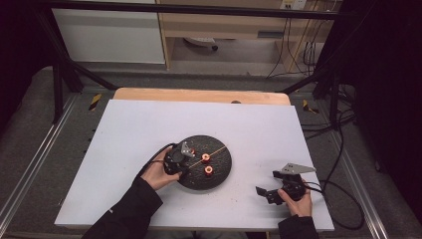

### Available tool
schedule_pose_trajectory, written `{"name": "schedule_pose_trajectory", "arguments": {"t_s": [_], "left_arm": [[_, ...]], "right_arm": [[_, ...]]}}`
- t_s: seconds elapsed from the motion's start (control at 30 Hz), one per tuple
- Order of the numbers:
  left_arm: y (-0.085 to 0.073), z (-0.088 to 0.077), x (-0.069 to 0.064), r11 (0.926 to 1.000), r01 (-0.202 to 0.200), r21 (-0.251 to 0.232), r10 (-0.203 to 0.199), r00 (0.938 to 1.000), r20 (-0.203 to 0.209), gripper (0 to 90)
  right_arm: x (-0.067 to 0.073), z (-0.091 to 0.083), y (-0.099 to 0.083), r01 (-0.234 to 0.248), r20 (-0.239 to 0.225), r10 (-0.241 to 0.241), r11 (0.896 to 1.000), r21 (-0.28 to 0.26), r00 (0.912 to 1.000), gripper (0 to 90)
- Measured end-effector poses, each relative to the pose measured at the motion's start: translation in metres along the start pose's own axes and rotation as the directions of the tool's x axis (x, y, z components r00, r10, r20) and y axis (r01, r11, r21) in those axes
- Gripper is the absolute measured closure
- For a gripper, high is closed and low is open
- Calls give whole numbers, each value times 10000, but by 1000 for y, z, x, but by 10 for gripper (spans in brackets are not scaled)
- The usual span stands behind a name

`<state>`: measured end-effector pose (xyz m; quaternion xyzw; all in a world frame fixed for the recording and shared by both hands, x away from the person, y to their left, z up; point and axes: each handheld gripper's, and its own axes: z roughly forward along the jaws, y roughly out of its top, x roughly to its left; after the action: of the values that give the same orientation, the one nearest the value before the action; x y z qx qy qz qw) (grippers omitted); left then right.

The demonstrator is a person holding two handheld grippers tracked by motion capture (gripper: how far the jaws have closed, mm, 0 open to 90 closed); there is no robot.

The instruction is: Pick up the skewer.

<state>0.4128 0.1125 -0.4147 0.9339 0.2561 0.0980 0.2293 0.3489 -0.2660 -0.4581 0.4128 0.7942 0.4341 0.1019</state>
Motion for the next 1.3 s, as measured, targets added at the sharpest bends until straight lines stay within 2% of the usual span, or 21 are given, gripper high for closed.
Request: {"name": "schedule_pose_trajectory", "arguments": {"t_s": [0.3, 0.67, 0.9, 1.07, 1.3], "left_arm": [[-1, -6, -2, 9997, -20, -228, 21, 10000, 35, 880], [-10, -20, -5, 9959, 250, -875, -254, 9997, -34, 881], [-17, -29, -9, 9895, 475, -1367, -495, 9987, -112, 881], [-25, -32, -13, 9823, 711, -1731, -766, 9967, -252, 881], [-39, -38, -17, 9662, 1208, -2279, -1309, 9910, -294, 881]], "right_arm": [[0, -1, 0, -33, -7, 33, 10000, 16, 10000, 6], [0, 0, 0, -92, 35, 92, 10000, 28, 10000, 6], [1, 0, 0, -119, 68, 119, 9999, 11, 9999, 5], [1, -2, 0, -235, 71, 235, 9997, -7, 9997, 5], [1, -1, 1, -217, 72, 217, 9998, -41, 9997, 5]]}}
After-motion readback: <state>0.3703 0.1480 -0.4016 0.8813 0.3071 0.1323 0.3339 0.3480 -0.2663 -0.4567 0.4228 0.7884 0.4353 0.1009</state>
